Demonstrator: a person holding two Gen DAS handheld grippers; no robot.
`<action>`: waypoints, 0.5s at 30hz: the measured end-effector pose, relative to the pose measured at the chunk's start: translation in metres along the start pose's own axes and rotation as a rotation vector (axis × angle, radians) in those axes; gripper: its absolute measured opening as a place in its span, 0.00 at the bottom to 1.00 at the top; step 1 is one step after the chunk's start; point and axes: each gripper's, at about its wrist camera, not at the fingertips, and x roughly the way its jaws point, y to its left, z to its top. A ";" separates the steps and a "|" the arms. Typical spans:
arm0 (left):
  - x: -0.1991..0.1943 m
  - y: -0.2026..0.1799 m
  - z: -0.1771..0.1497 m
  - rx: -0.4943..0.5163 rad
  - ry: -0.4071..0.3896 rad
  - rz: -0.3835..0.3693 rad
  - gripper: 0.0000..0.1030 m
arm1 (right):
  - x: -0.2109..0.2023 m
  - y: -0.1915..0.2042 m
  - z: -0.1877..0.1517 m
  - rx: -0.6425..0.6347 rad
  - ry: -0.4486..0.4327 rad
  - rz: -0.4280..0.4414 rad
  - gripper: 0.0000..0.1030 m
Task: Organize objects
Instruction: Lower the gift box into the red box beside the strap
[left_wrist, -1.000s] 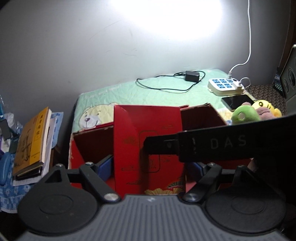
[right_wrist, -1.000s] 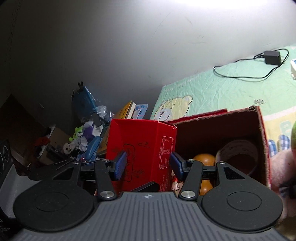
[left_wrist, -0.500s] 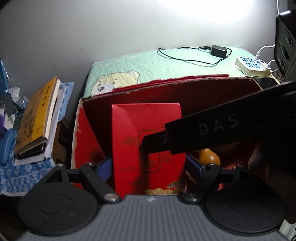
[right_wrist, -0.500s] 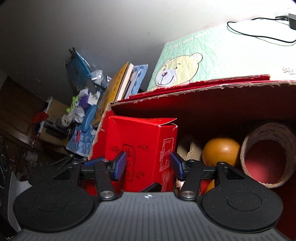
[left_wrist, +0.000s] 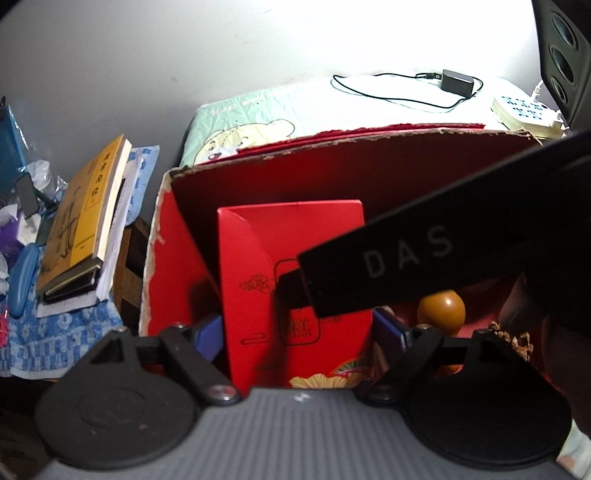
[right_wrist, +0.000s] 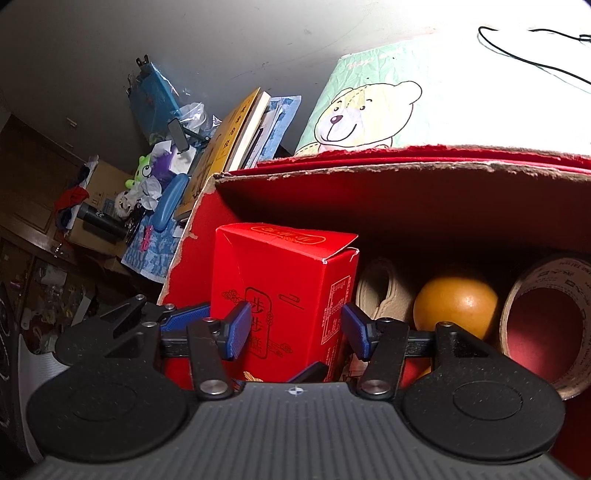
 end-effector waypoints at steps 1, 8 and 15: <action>0.000 0.000 0.000 -0.002 0.001 -0.002 0.82 | 0.000 0.000 0.001 0.000 -0.006 -0.001 0.58; -0.001 -0.002 -0.002 -0.005 0.005 0.001 0.82 | 0.002 -0.005 0.002 0.026 -0.002 0.008 0.58; -0.009 -0.003 -0.003 0.005 -0.020 0.027 0.84 | -0.003 -0.015 -0.001 0.092 -0.030 0.042 0.56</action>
